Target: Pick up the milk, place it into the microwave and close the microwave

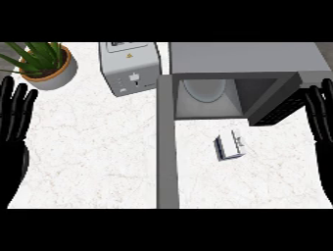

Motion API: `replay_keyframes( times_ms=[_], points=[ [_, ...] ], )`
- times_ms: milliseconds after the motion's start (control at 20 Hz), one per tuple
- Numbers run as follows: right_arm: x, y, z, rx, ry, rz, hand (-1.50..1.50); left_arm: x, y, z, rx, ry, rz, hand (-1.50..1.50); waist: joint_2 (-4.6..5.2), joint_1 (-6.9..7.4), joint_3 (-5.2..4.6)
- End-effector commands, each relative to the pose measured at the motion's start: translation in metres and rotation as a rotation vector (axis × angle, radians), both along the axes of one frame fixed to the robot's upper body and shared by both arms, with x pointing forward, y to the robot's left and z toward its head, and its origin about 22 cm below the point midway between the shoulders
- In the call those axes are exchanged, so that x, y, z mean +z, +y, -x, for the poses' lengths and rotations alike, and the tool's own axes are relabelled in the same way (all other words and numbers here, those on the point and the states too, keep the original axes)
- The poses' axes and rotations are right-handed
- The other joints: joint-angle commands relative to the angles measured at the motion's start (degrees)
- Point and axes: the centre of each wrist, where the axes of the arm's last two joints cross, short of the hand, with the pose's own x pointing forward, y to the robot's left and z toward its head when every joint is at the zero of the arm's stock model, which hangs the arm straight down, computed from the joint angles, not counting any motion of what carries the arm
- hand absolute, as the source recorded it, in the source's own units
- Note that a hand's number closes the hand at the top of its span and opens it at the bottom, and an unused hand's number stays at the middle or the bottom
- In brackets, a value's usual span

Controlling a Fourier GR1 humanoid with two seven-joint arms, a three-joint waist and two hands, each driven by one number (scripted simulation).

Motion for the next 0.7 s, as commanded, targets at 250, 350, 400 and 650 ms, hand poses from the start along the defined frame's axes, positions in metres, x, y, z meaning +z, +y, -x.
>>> replay_keyframes(
  times_ms=[250,350,400,650],
  points=[
    [-0.003,0.028,0.025,-0.06,-0.014,0.03,-1.5,-0.007,0.007,-0.033,-0.061,0.049,0.052,-1.5,-0.68,1.65,1.49],
    [-0.022,0.024,0.026,0.01,0.142,-0.03,-1.5,-0.023,-0.003,-0.006,-0.066,0.151,0.294,-1.5,-0.81,1.98,1.49],
    [-0.021,0.023,0.034,0.012,0.135,-0.033,-1.5,-0.029,0.013,-0.011,-0.062,0.156,0.31,-1.5,-0.76,1.7,1.47],
    [-0.037,0.037,0.03,-0.018,0.136,-0.037,-1.5,-0.044,0.009,0.018,-0.065,0.172,0.322,-1.5,-0.71,2.05,1.5]
  ],
)
